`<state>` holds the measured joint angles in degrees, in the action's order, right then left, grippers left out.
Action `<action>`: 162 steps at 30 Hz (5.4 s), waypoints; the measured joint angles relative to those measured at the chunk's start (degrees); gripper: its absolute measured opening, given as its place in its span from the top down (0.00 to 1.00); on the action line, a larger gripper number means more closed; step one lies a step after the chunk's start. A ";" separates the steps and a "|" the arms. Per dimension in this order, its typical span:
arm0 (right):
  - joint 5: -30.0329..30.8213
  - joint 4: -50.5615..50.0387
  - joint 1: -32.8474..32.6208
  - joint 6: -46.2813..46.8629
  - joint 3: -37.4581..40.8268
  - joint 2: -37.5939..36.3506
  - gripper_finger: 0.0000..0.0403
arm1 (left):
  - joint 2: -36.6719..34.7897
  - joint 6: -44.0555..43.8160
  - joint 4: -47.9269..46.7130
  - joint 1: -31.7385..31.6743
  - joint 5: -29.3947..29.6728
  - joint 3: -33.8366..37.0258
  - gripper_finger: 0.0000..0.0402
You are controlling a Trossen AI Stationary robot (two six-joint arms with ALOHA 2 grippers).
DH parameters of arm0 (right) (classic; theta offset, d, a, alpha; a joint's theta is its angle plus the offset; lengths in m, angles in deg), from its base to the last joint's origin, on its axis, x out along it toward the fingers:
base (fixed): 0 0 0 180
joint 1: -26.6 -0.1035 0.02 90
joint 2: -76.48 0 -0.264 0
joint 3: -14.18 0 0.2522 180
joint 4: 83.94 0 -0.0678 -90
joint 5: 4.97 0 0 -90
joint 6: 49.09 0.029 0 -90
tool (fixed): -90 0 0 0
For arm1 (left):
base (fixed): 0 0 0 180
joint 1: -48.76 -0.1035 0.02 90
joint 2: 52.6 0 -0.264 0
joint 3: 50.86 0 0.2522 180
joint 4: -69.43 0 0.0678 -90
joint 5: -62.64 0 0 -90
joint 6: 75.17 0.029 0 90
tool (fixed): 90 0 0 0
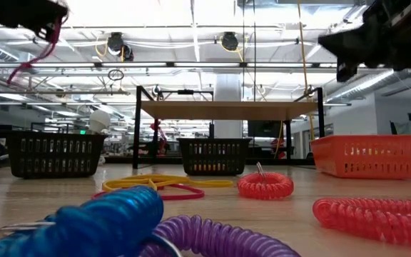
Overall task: Pick & Place Office Desk Supplies
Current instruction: Put the red rubber band into the left black basket, then put the red spring keychain into the right black basket
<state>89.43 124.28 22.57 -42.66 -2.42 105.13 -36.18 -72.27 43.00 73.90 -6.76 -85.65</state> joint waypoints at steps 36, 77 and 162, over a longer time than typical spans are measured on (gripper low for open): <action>1.79 -0.35 0.02 2.94 -0.28 7.42 1.00 | -10.33 -9.64 -1.71 0.02 5.87 2.05 1.00; 1.81 1.07 0.01 1.50 -0.28 8.22 1.00 | 47.81 -37.93 -20.62 -3.05 -1.22 -13.26 1.00; 2.02 1.09 -0.59 -1.56 -0.29 9.40 1.00 | -2.77 2.19 -2.32 1.47 0.48 3.84 0.97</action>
<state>91.46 125.37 21.98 -44.23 -2.71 114.52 -38.95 -70.09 40.68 75.37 -6.27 -81.81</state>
